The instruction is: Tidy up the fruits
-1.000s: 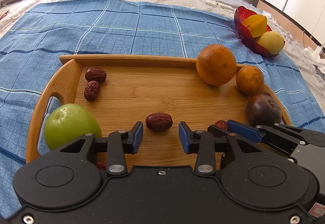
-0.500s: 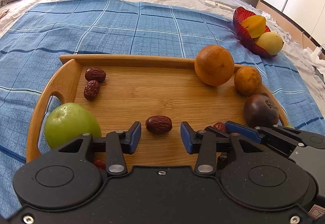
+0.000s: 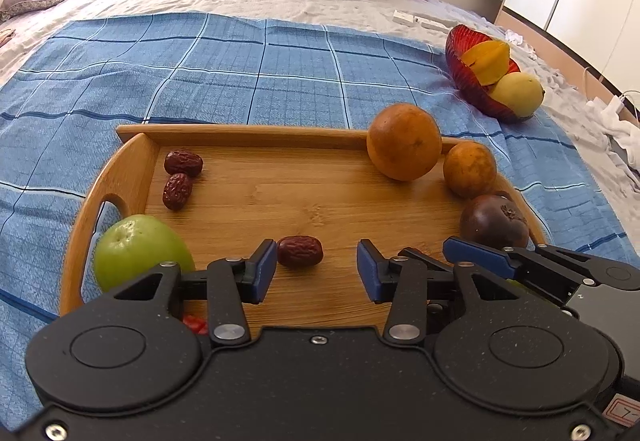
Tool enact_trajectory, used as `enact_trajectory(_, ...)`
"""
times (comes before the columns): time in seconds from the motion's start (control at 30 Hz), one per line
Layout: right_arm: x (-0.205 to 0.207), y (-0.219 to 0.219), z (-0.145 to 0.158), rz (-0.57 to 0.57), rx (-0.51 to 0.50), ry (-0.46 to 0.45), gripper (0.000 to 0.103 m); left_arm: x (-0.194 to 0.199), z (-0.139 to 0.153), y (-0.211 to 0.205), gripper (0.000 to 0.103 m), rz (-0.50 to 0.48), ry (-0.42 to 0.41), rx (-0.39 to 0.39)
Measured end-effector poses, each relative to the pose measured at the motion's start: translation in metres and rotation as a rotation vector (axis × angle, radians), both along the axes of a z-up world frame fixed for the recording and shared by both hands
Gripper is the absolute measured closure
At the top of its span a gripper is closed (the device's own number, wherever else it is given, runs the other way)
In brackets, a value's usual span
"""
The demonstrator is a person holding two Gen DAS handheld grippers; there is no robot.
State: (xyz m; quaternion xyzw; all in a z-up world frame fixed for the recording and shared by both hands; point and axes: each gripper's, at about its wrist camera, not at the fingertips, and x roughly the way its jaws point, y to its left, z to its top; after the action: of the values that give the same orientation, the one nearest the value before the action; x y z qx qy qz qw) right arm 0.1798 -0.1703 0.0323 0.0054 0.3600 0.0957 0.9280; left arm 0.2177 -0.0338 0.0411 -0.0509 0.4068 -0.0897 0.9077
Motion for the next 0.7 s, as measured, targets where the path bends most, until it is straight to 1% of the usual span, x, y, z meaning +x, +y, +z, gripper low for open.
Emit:
enact_trajectory(0.13,-0.004,-0.002,0.004,-0.004,-0.001,-0.012,0.046,-0.005,0.005,0.001,0.059,0.000,-0.021,0.005)
enact_trajectory(0.37,-0.011,-0.006,0.011,-0.013,0.007,-0.032,0.045,-0.016,0.015,0.002,0.056,0.001,-0.062,0.016)
enact_trajectory(0.67,-0.025,-0.002,0.023,-0.007,-0.030,-0.088,0.038,-0.033,0.029,0.008,0.046,0.014,-0.136,0.048)
enact_trajectory(0.7,-0.026,-0.002,0.024,-0.007,-0.034,-0.093,0.037,-0.035,0.030,0.009,0.043,0.017,-0.144,0.052)
